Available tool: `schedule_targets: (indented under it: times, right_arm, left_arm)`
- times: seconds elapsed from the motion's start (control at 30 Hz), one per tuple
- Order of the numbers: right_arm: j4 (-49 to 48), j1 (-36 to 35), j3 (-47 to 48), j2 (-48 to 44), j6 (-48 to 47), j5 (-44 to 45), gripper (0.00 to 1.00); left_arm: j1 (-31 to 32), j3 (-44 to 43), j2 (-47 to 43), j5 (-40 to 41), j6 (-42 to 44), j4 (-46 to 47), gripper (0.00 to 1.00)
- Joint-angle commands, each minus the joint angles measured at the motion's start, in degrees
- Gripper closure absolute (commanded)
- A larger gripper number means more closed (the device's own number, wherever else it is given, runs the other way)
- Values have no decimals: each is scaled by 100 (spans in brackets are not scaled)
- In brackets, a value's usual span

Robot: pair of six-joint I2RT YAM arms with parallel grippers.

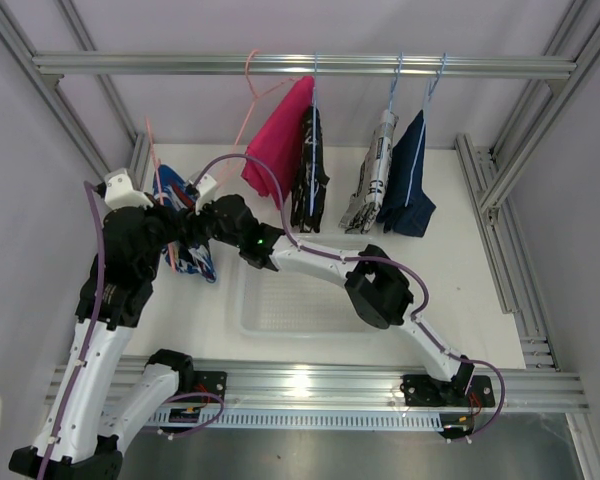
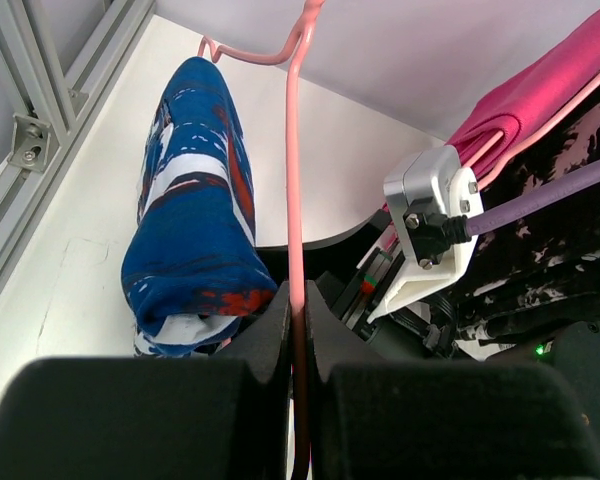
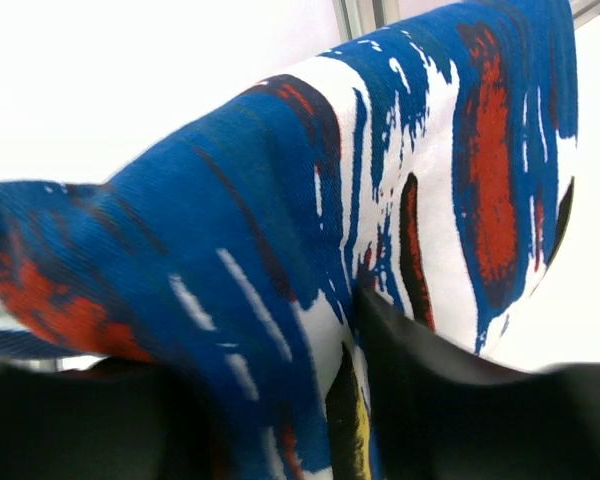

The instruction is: Remove the trousers from the hanger

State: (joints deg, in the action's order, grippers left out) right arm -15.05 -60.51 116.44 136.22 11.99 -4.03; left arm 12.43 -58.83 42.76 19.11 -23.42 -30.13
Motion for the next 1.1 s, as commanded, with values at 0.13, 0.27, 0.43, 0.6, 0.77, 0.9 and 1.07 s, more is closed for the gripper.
schedule_targets:
  times: [0.13,0.27,0.43,0.6,0.77,0.9,1.07]
  right_arm:
    - [-33,83,265,247,190,236,70]
    - [-86,83,265,317,313,149,81]
    - [-139,83,265,370,410,87,80]
    - [-139,92,309,396,445,131,100]
    - [-42,83,291,265,480,78,100]
    - [-33,-4,-42,-139,436,271,100]
    - [-227,-136,-701,-841,296,577,100]
  left_arm:
    - [49,-252,-84,-233,57,491,99]
    - [41,-243,-84,-250,57,499,100]
    - [41,-234,-102,-268,48,526,100]
    - [41,-217,-110,-321,39,543,100]
    - [-65,-164,-14,-434,-48,587,100]
    - [-179,-173,66,-532,-110,578,100]
    - [-205,-120,48,-452,-110,622,99]
